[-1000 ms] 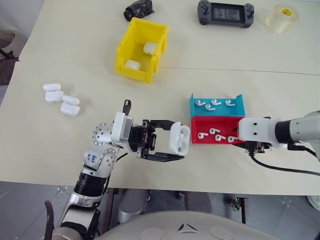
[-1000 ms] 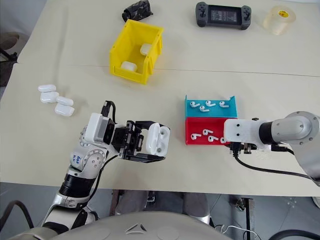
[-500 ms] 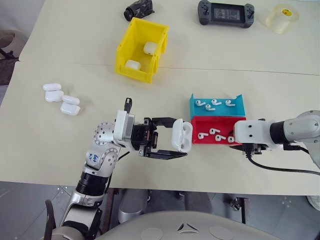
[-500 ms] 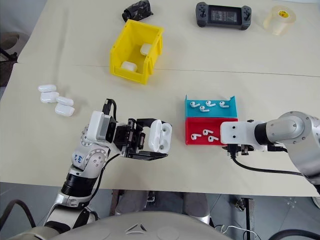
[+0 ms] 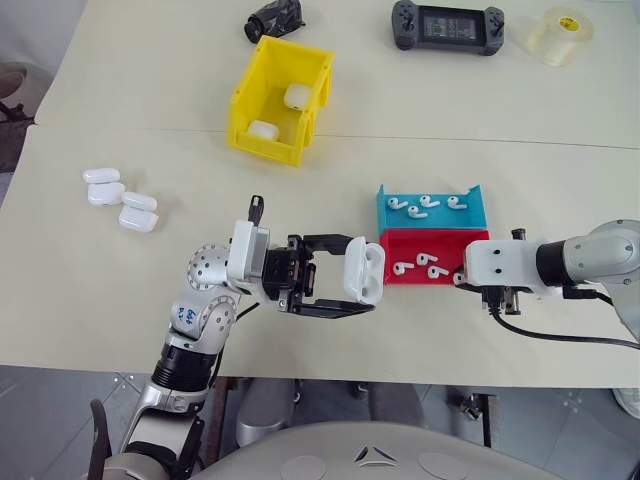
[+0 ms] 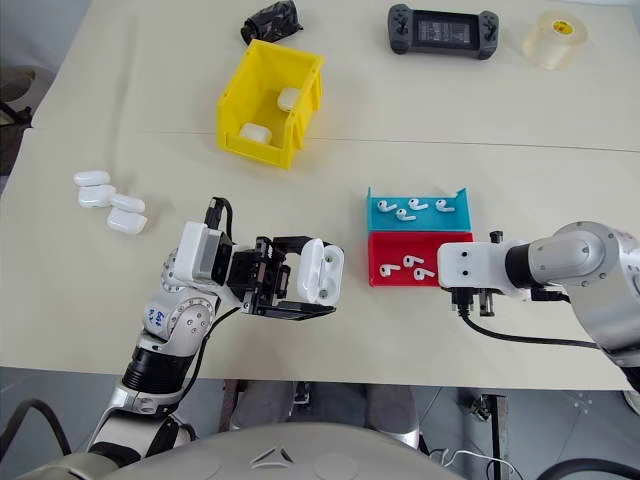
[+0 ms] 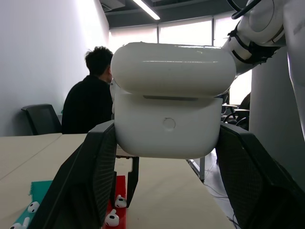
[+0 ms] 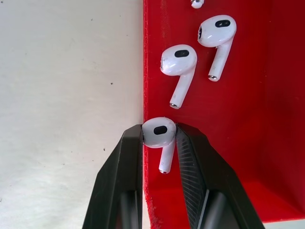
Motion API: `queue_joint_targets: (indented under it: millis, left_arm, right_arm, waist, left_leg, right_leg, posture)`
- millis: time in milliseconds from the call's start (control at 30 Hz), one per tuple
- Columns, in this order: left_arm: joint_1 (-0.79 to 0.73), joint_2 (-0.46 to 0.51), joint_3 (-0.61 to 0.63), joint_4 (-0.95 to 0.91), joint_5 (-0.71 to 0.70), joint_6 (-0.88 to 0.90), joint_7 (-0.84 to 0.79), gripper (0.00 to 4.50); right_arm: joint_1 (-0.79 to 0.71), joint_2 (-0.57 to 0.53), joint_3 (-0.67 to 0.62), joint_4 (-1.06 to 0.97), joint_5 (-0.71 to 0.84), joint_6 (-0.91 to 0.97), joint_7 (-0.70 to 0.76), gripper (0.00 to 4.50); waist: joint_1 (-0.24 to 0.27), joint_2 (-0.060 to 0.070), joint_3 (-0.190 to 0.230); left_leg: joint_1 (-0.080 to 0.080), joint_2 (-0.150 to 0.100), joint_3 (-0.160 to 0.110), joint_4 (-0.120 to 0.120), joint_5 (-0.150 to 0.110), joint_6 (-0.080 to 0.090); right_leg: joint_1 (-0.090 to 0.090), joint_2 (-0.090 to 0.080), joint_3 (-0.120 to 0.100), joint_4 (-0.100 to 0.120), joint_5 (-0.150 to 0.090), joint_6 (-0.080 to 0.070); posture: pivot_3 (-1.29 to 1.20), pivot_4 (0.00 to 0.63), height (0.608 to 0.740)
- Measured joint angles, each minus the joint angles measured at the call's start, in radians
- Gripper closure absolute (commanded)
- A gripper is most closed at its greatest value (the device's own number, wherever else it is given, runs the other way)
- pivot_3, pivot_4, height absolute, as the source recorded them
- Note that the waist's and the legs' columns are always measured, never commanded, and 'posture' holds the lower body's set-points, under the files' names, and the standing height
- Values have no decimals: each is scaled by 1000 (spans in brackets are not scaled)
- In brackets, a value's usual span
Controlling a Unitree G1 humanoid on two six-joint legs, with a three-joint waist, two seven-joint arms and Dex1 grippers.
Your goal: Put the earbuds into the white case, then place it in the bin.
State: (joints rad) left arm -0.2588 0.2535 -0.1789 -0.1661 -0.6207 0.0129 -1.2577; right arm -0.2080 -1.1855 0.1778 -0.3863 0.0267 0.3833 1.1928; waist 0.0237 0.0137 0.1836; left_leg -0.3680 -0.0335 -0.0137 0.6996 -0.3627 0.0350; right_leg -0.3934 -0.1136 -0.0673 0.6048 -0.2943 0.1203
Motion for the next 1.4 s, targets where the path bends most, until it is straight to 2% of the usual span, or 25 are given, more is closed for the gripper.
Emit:
queue_joint_targets:
  millis: [133,233,333,533,667,800,933,1167,1400]
  left_arm:
    - [1,1,1,-2,-2,1,-7,1746]
    - [0,3,3,-1,-4,2,-15,1746]
    - [-8,2,9,11,-9,10,-22,1746]
    - [-39,-2,32,31,-22,29,-26,1746]
    - [-69,-12,32,71,-22,37,-45,1746]
    - [-98,-10,39,96,-22,51,-56,1746]
    - [-112,-2,42,101,-23,86,-64,1746]
    - [-120,-4,43,91,-46,160,-36,1746]
    - [-120,-6,58,69,-54,179,-11,1746]
  right_arm:
    - [53,34,-82,-25,72,11,-6,3474]
    - [102,102,-211,-66,174,-6,-15,3474]
    - [196,239,-381,-120,316,-39,-42,3474]
    - [265,471,-481,-258,574,-32,-162,3474]
    - [234,668,-439,-351,682,-24,-378,3474]
    - [198,807,-386,-377,700,-75,-492,3474]
    - [195,850,-284,-407,691,-85,-548,3474]
    - [250,918,-129,-410,641,-163,-553,3474]
    - [289,928,-94,-365,622,-221,-545,3474]
  waist:
    - [1,0,0]
    - [4,0,0]
    - [10,0,0]
    - [2,0,0]
    - [-1,1,0]
    - [0,1,0]
    - [0,1,0]
    - [-3,1,0]
    - [-2,1,0]
  left_leg:
    - [0,0,0,0,0,0]
    - [-1,0,-1,0,0,0]
    - [-1,-1,-3,0,0,0]
    - [0,-1,-3,0,0,0]
    - [0,-1,-2,-1,1,-1]
    - [0,-3,-2,-1,1,-1]
    - [0,-4,-3,-1,1,0]
    - [0,-4,-3,-2,1,1]
    - [0,-4,-3,-2,1,1]
  right_leg:
    - [0,0,0,0,0,0]
    - [0,0,-1,0,0,0]
    - [1,0,-3,0,0,0]
    - [1,0,-2,1,0,0]
    - [0,1,-1,4,0,0]
    - [-1,3,-1,6,0,0]
    - [-1,3,-1,7,0,0]
    - [-1,3,0,7,0,0]
    - [-1,3,0,7,0,0]
  posture:
    - [0,150,740]
    - [0,150,740]
    - [0,150,740]
    - [0,150,740]
    - [0,150,740]
    - [0,150,740]
    - [0,150,740]
    - [0,150,740]
    - [0,150,740]
